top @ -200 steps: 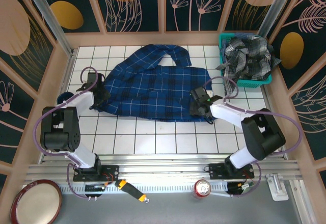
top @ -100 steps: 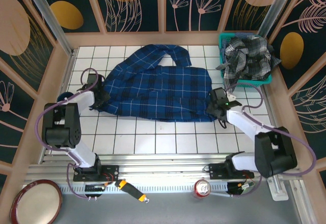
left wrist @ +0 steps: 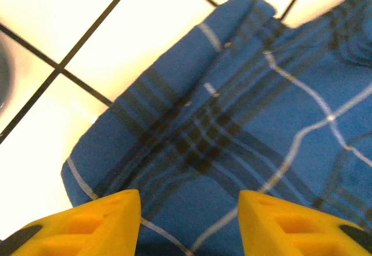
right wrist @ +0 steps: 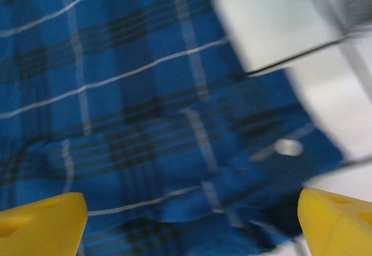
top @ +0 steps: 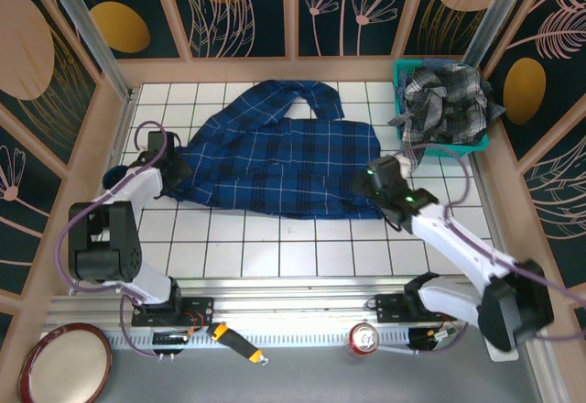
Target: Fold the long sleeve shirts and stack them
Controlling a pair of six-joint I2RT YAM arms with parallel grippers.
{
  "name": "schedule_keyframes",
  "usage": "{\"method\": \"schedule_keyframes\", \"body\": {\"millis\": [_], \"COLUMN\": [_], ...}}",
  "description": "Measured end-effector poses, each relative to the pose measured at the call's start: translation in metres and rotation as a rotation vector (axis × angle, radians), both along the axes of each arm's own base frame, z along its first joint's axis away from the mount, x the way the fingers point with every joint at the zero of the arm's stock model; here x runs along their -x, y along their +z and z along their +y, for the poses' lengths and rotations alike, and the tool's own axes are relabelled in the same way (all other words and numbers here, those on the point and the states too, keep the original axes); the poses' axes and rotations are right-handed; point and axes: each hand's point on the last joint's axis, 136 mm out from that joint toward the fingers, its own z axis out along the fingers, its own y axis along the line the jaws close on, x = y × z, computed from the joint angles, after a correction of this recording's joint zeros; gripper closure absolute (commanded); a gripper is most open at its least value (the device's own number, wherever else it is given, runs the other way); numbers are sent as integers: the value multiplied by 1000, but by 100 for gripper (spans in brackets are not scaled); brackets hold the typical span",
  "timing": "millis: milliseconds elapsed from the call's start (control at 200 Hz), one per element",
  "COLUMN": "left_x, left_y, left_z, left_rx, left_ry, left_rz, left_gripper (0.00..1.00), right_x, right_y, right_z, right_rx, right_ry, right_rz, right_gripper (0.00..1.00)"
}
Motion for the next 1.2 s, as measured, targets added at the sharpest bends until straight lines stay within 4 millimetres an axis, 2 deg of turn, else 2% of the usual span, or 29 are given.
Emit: {"method": "schedule_keyframes", "body": {"millis": [65,160,275,330,375,455,530,591,656,806,891,1001,1111,1201], "left_x": [-3,-12,-16,-17,-18,-16,-11,-8,-11,-6,8,29,45,51], "left_y": [12,27,32,24,11,-20,-46,-59,-57,-59,-58,-59,-58,-54], "left_z": [-15,-60,-108,-125,-132,-128,-118,-111,-111,-109,-106,-102,-98,-95], "left_rx": [14,68,121,140,147,120,74,42,36,46,59,76,85,68], "left_ry": [-28,-137,-246,-282,-295,-280,-250,-232,-229,-215,-205,-196,-186,-179], "left_rz": [-36,-90,-126,-117,-92,-18,52,88,72,40,26,20,20,53], "left_gripper": [42,42,43,44,45,45,45,46,48,49,49,50,41,30], "right_x": [-12,-21,-17,-14,-11,-6,-9,-8,-6,0,0,-12,-27,-32], "right_y": [-17,-49,-75,-81,-87,-97,-95,-95,-93,-85,-75,-59,-57,-60], "right_z": [25,46,45,42,37,25,14,4,-3,-4,-1,13,30,31], "right_rx": [17,37,52,53,54,53,31,11,-15,-19,-12,-35,-28,-18], "right_ry": [60,109,108,98,85,52,18,-7,-20,-1,25,76,120,131], "right_rz": [46,114,178,191,202,218,195,184,174,175,157,106,107,119], "right_gripper": [6,7,8,8,8,8,8,8,8,7,7,7,5,5]}}
